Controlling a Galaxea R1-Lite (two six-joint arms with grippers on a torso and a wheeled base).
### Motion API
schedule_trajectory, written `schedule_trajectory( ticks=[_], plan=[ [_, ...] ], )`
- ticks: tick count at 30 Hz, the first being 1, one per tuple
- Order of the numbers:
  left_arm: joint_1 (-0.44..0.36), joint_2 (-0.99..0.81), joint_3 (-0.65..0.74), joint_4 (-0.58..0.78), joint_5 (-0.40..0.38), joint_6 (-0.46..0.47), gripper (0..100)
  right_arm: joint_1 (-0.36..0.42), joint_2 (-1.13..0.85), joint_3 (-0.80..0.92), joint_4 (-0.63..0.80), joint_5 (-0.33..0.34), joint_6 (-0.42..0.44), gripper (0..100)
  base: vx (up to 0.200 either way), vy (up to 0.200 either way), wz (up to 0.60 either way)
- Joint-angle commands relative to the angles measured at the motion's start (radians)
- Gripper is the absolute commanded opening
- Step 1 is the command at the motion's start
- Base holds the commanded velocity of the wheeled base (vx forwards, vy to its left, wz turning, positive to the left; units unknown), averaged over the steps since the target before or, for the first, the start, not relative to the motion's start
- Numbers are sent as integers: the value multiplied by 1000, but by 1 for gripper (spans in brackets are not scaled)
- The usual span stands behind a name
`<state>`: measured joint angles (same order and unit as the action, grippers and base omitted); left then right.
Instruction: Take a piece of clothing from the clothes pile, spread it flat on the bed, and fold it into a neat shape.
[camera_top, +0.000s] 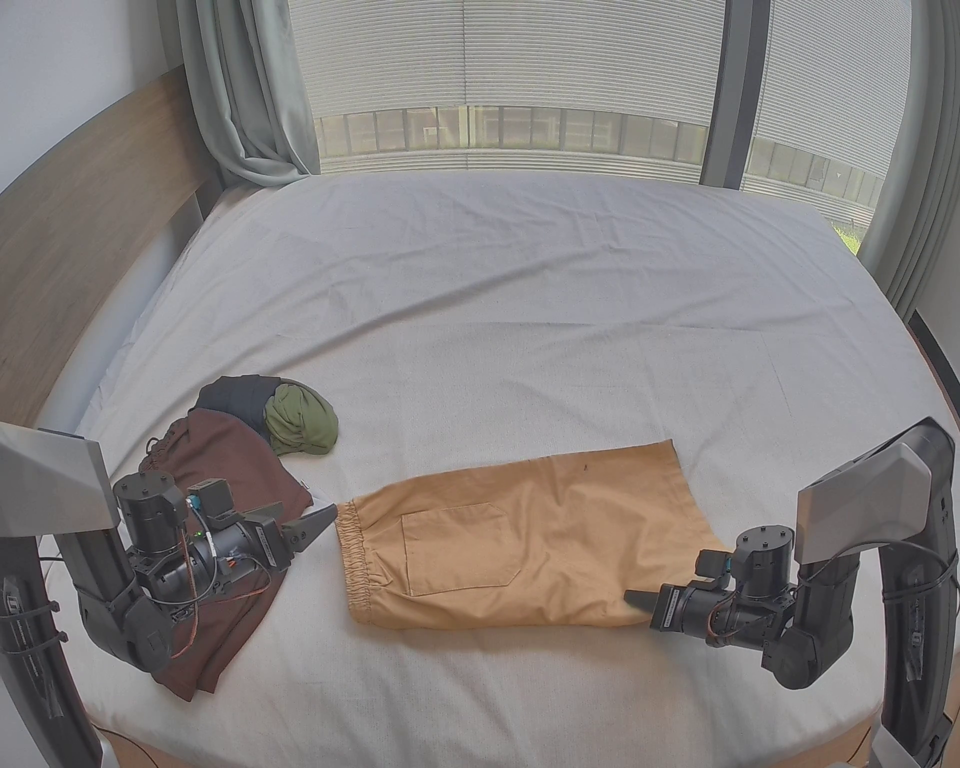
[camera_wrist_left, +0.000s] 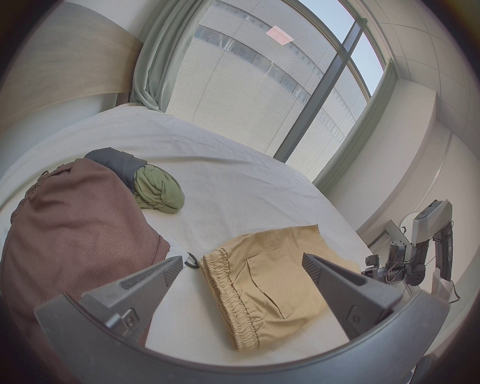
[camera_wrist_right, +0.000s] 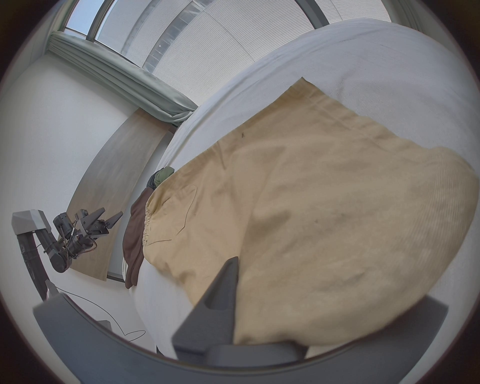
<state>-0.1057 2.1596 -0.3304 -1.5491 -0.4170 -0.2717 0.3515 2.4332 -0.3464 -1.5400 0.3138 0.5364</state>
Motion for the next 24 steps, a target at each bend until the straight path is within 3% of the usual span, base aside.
schedule_trajectory(
  ticks=[1, 6, 12, 15, 24],
  plan=[
    [0, 6, 4, 0, -48, 6, 100, 3, 12, 6, -2, 1, -16, 100, 0, 0, 0],
    [5, 5, 1, 0, -143, 9, 100, 18, -2, 61, 0, 13, -24, 100, 0, 0, 0],
    [1, 26, 8, 0, -164, 20, 100, 75, -25, 158, 0, 62, -24, 100, 0, 0, 0],
    [11, 60, 7, -2, -169, 88, 100, 118, -46, 193, -2, 100, -22, 100, 0, 0, 0],
    [24, 102, 10, -2, -189, 112, 100, 236, -184, 191, 0, 103, -13, 100, 0, 0, 0]
  ],
)
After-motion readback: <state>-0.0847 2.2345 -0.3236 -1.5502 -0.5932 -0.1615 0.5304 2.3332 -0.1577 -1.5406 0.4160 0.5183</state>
